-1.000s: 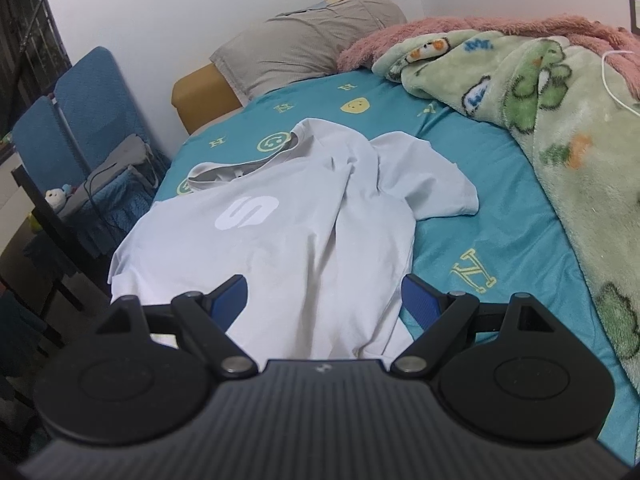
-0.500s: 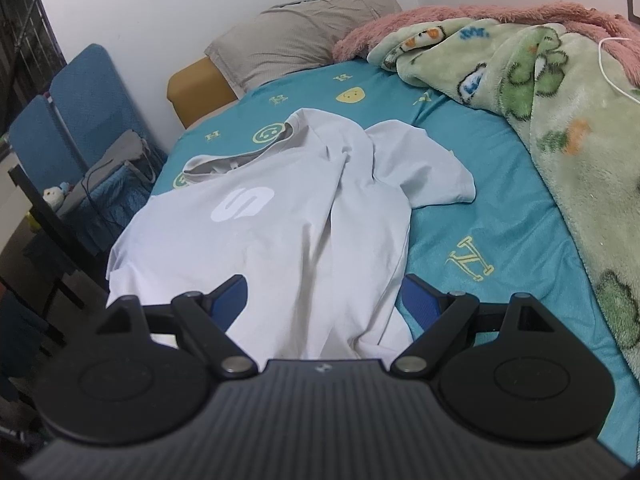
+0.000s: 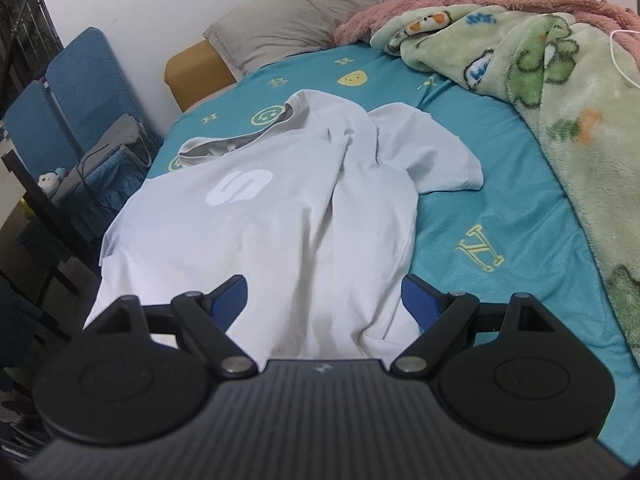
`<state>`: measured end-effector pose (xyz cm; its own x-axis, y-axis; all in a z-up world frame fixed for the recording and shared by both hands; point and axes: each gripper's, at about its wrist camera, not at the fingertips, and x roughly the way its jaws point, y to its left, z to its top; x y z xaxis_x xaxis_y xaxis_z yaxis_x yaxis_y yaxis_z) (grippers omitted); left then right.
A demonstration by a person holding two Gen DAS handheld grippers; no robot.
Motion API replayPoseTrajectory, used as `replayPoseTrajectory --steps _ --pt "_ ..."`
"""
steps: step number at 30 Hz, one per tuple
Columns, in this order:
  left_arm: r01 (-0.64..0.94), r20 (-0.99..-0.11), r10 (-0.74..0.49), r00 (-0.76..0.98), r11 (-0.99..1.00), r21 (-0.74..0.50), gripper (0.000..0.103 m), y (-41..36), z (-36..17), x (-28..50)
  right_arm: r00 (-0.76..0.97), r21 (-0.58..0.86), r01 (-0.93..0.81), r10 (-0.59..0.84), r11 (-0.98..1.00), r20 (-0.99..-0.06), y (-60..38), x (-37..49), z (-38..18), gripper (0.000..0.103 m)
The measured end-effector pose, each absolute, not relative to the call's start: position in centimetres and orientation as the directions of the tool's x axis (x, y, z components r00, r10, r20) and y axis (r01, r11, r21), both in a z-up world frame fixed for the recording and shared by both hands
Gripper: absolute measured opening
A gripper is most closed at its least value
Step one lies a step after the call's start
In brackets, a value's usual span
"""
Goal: Fold clothes
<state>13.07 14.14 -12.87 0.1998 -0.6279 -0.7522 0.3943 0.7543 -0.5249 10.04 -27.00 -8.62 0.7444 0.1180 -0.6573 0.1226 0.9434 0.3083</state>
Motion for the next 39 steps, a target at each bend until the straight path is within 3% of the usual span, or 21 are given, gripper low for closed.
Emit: replayPoseTrajectory --steps 2,4,10,12,14,16,21,23,25,27,36,39 --pt "0.403 -0.735 -0.663 0.139 0.716 -0.570 0.052 14.8 -13.3 12.7 0.739 0.306 0.124 0.118 0.944 -0.664 -26.9 10.3 -8.9 0.085" --pt "0.440 -0.743 -0.667 0.059 0.685 -0.580 0.032 15.0 -13.4 11.9 0.734 0.313 0.126 0.124 0.941 -0.668 -27.0 10.6 -9.0 0.085" --pt "0.437 -0.743 -0.661 -0.108 0.639 -0.633 0.008 15.4 -10.9 10.2 0.737 0.328 0.127 0.132 0.936 -0.662 -27.1 10.6 -8.9 0.085" --pt "0.404 -0.726 -0.673 -0.140 0.631 -0.662 0.001 16.1 -10.0 9.7 0.741 0.332 0.127 0.134 0.935 -0.658 -27.2 10.2 -8.7 0.085" --pt "0.370 -0.723 -0.676 -0.146 0.640 -0.673 0.001 16.8 -9.5 9.0 0.744 0.340 0.128 0.136 0.932 -0.654 -27.4 9.9 -8.4 0.085" --pt "0.359 -0.786 -0.601 -0.143 0.708 -0.607 0.001 17.2 -10.1 8.1 0.747 0.349 0.129 0.140 0.928 -0.650 -27.7 9.5 -8.2 0.085" --pt "0.326 -0.887 -0.459 -0.041 0.833 -0.446 0.002 18.3 -10.8 7.1 0.757 0.365 0.136 0.141 0.921 -0.638 -28.2 8.9 -7.7 0.085" --pt "0.318 -0.898 -0.437 0.051 0.859 -0.400 0.013 18.7 -10.2 7.1 0.759 0.369 0.138 0.141 0.919 -0.636 -28.3 8.7 -7.6 0.085" --pt "0.358 -0.891 -0.440 0.113 0.855 -0.377 0.036 18.3 -9.4 6.9 0.759 0.370 0.139 0.141 0.918 -0.635 -28.5 8.6 -7.6 0.085" --pt "0.424 -0.886 -0.446 0.125 0.831 -0.359 0.046 16.9 -8.8 6.4 0.760 0.370 0.142 0.139 0.918 -0.636 -28.5 8.6 -7.5 0.085" --pt "0.569 -0.914 -0.384 0.130 0.784 -0.248 0.049 14.4 -8.6 6.6 0.756 0.361 0.140 0.136 0.922 -0.640 -28.4 8.8 -7.7 0.085" --pt "0.581 -0.901 -0.417 0.120 0.765 -0.277 0.057 14.0 -8.2 6.9 0.752 0.365 0.144 0.138 0.920 -0.645 -28.5 8.8 -7.8 0.085"
